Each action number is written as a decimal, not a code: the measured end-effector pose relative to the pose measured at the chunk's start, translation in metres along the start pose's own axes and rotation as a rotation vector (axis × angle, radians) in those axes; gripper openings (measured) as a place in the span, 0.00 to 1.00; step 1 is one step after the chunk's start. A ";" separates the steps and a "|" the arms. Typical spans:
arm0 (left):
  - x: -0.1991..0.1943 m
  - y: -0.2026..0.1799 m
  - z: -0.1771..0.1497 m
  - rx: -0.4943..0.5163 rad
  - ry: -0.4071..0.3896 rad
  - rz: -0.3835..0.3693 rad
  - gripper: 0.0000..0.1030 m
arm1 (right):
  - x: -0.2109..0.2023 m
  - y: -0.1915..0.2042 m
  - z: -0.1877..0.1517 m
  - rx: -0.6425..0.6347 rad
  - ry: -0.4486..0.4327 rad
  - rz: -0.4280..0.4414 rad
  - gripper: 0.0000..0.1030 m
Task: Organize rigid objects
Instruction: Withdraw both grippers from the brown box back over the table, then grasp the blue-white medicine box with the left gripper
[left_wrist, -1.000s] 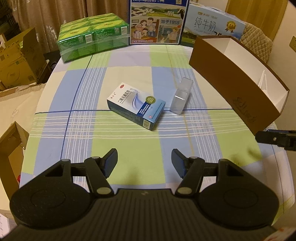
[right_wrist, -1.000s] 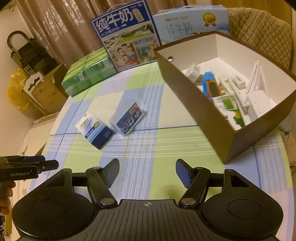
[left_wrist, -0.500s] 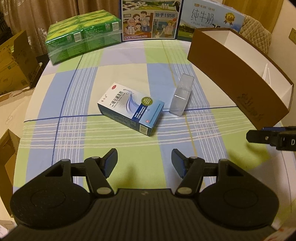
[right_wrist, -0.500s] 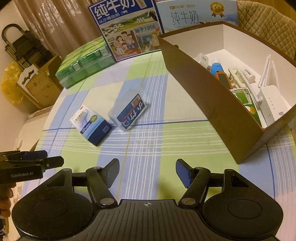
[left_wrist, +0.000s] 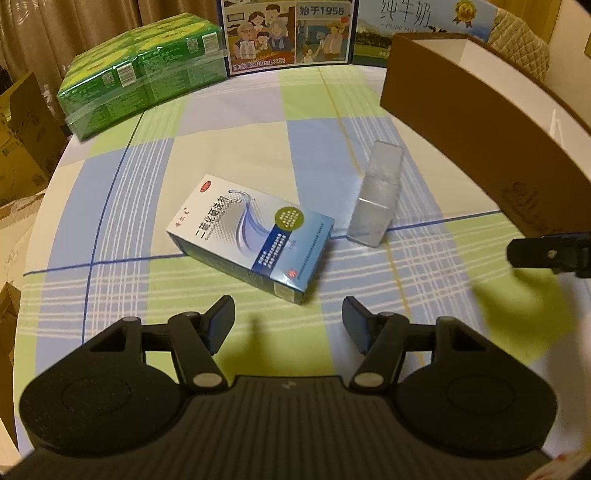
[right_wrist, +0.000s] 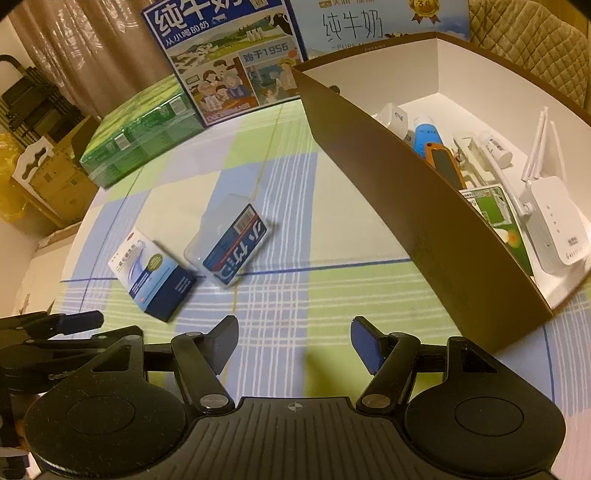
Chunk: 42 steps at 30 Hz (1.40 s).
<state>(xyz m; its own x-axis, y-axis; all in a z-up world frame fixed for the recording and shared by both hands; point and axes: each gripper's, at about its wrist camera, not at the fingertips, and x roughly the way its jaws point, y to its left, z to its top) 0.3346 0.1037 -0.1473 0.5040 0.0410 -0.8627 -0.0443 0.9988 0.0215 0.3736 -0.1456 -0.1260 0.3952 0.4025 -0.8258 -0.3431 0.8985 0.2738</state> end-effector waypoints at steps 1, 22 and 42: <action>0.004 0.000 0.001 0.001 0.000 0.005 0.59 | 0.002 0.000 0.002 0.001 0.001 -0.003 0.63; 0.028 0.113 -0.013 -0.159 0.014 0.185 0.59 | 0.044 0.015 0.028 0.011 0.042 -0.017 0.63; -0.005 0.118 0.024 -0.151 -0.072 0.051 0.62 | 0.117 0.076 0.069 -0.016 0.068 -0.001 0.61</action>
<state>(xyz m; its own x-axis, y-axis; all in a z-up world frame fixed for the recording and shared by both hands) 0.3471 0.2216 -0.1283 0.5582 0.0986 -0.8238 -0.1973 0.9802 -0.0164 0.4520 -0.0185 -0.1676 0.3367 0.3880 -0.8580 -0.3563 0.8959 0.2654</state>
